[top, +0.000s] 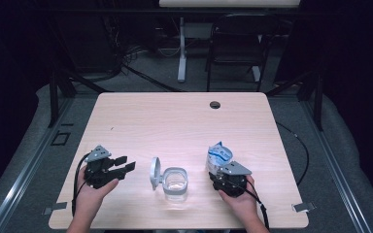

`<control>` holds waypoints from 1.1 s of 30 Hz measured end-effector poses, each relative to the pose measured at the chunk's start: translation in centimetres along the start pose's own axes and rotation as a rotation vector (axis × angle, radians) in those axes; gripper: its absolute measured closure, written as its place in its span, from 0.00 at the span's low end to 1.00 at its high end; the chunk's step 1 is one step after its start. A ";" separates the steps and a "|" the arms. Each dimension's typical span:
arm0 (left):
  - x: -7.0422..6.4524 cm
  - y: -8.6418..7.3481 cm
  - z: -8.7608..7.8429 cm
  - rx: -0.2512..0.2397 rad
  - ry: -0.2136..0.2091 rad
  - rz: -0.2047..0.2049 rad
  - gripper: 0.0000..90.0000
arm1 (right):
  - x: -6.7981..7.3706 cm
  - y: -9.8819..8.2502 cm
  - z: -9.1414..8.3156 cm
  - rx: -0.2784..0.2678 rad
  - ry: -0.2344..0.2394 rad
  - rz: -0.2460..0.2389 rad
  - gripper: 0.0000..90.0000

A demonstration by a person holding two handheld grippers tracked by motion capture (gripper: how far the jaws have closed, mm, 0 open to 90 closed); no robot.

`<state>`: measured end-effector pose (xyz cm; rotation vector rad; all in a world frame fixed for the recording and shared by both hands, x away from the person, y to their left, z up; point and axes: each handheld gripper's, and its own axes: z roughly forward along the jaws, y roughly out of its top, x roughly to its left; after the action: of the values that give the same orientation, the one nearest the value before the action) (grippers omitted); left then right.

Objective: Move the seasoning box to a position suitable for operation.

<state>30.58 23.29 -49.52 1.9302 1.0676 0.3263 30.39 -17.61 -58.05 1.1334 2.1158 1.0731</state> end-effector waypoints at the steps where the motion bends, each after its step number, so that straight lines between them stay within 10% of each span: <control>1: 0.0 0.0 0.0 0.000 0.000 0.000 0.61 | 0.0 0.0 0.0 0.000 0.000 0.000 0.48; 33: 0.2 -0.1 0.1 -0.001 -0.001 -0.009 0.61 | 0.2 0.6 -0.8 -0.001 0.025 -0.038 0.51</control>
<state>30.70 23.42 -49.72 1.9242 1.0754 0.3204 29.98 -17.58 -57.08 1.0799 2.1473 1.0767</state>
